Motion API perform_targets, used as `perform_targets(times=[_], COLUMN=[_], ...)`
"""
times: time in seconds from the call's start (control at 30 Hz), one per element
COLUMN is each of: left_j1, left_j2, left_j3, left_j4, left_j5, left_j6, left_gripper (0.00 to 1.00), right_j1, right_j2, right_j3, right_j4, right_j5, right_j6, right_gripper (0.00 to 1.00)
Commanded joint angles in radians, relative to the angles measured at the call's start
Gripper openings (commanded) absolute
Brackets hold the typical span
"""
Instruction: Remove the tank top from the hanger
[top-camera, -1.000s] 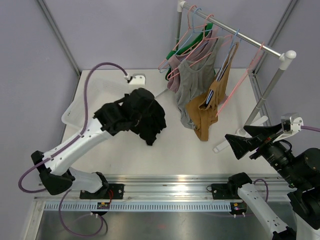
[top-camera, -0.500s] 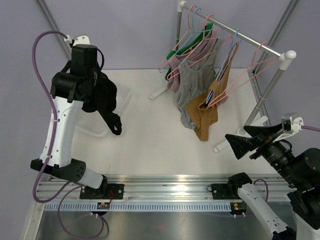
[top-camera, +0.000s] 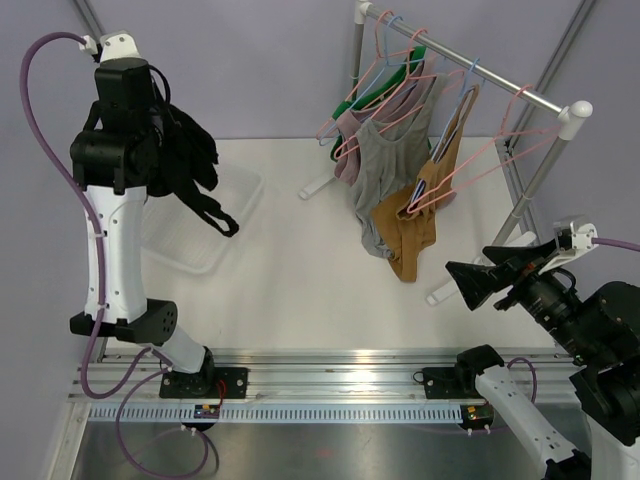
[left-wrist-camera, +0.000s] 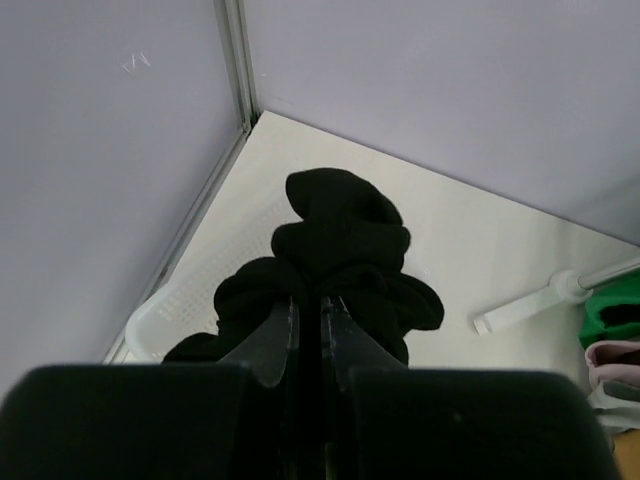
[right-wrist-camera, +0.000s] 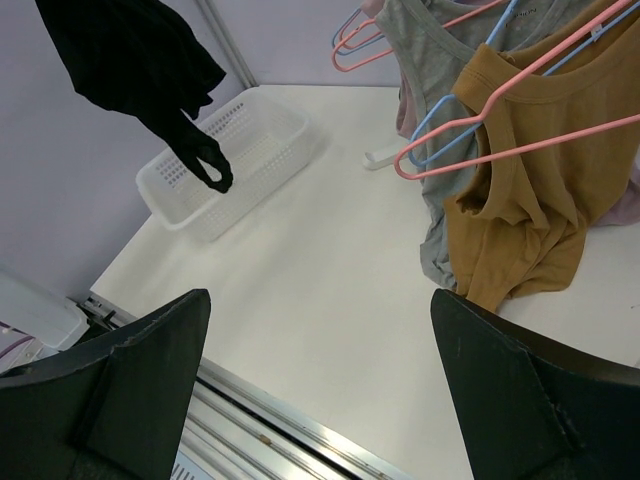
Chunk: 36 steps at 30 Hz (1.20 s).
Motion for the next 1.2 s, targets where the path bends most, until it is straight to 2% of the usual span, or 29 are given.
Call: perform_targets(times=[0.0,0.1,0.3,0.33,0.37,0.4,0.43,0.47,0.53,0.67,0.7,0.77,0.8,0.83,0.93,1.0,1.03,1.07,1.17], left_j1=[0.032,0.047,0.078,0.082,0.084,0.084,0.082,0.084,0.084,0.084,0.082,0.082,0.082,0.081,0.075,0.075,0.073,0.073,0.073], left_j2=[0.011,0.057,0.101,0.098,0.089,0.082,0.072,0.065,0.029,-0.105,-0.145,-0.298,-0.364,-0.473,-0.694,-0.776,-0.819,-0.878,-0.934], left_j3=[-0.001,-0.009,-0.139,-0.156,-0.185,-0.199,-0.208,-0.223,-0.237,-0.375,-0.491,-0.628,-0.788,-0.856,-1.128,-1.226,-1.327,-1.367,-1.495], left_j4=[0.123,0.118,0.109,0.108,0.105,0.098,0.094,0.085,0.057,0.054,0.081,0.132,0.19,0.216,0.327,0.391,0.416,0.44,0.479], left_j5=[-0.027,-0.012,0.04,0.06,0.077,0.082,0.083,0.086,0.099,0.193,0.224,0.354,0.396,0.472,0.549,0.573,0.597,0.611,0.571], left_j6=[0.044,0.035,0.012,0.013,0.011,0.01,0.01,0.005,0.001,-0.027,-0.031,-0.035,-0.038,-0.038,-0.058,-0.073,-0.077,-0.062,-0.048], left_gripper=[0.0,0.01,0.17,0.25,0.59,0.73,0.81,0.99,0.99,0.99,0.99,0.99,0.99,0.99,0.99,0.99,0.99,0.99,0.99], right_j1=[-0.002,-0.002,-0.002,-0.002,-0.003,-0.002,-0.002,-0.002,-0.002,-0.002,-0.002,-0.002,-0.002,-0.002,-0.003,-0.002,-0.002,-0.002,-0.002], right_j2=[0.025,0.037,0.1,0.123,0.134,0.161,0.172,0.186,0.229,0.31,0.357,0.41,0.463,0.486,0.56,0.609,0.627,0.646,0.719], right_j3=[-0.004,-0.014,0.006,0.021,0.029,0.045,0.052,0.061,0.09,0.117,0.148,0.183,0.218,0.234,0.274,0.288,0.298,0.309,0.352], right_j4=[0.042,0.055,0.082,0.094,0.104,0.113,0.14,0.15,0.185,0.248,0.25,0.237,0.219,0.213,0.208,0.22,0.222,0.22,0.222], right_j5=[0.006,0.012,0.049,0.047,0.044,0.044,0.055,0.06,0.057,0.084,0.093,0.142,0.17,0.235,0.404,0.463,0.481,0.483,0.527], right_j6=[0.008,0.021,0.049,0.054,0.063,0.066,0.072,0.092,0.103,0.158,0.158,0.175,0.182,0.19,0.192,0.173,0.167,0.164,0.157], right_gripper=[0.99,1.0,0.99,0.99,0.99,1.0,0.99,0.99,0.99,1.0,0.99,1.0,1.0,0.99,0.95,0.92,0.91,0.87,0.82])
